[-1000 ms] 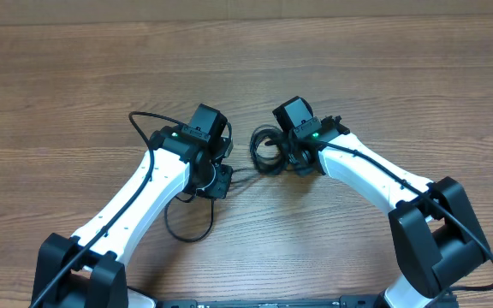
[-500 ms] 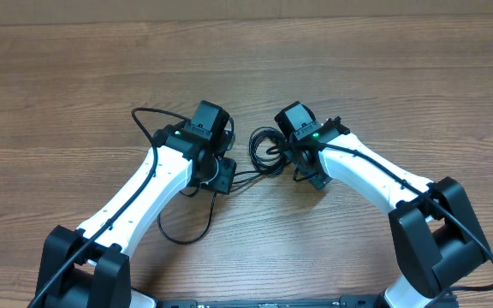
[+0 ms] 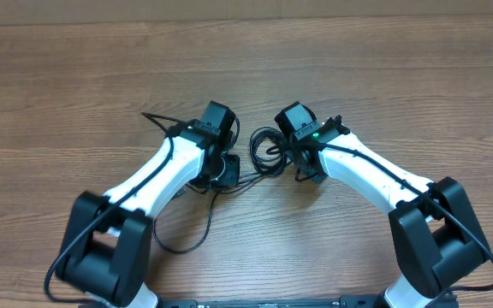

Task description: Untangle cables

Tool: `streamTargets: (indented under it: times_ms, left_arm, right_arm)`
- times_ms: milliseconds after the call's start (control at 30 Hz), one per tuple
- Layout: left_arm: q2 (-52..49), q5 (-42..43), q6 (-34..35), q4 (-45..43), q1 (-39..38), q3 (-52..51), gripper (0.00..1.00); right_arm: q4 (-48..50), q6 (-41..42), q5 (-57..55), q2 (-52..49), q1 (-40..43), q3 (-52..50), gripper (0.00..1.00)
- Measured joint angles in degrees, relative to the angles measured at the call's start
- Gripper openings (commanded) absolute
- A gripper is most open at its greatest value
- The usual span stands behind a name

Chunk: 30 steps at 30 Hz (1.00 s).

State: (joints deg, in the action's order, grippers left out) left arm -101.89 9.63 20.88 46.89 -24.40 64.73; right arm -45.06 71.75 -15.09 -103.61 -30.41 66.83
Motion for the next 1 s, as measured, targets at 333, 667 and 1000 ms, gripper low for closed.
streamTargets:
  times_ms: [333, 667, 1000]
  left_arm:
    - [-6.62, 2.16, 0.2, -0.87, 0.44, 0.92, 0.11]
    - [-8.07, -8.68, -2.34, -0.04, 0.83, 5.66, 0.13]
    - [-8.28, -15.08, -4.39, 10.78, 0.92, 15.08, 0.11]
  right_arm:
    - [-0.07, -0.02, -0.35, 0.0, 0.0, 0.0, 0.29]
    - [0.31, 0.0, 1.22, 0.0, 0.0, 0.0, 0.27]
    - [0.94, 0.0, 2.16, 0.0, 0.0, 0.0, 0.28]
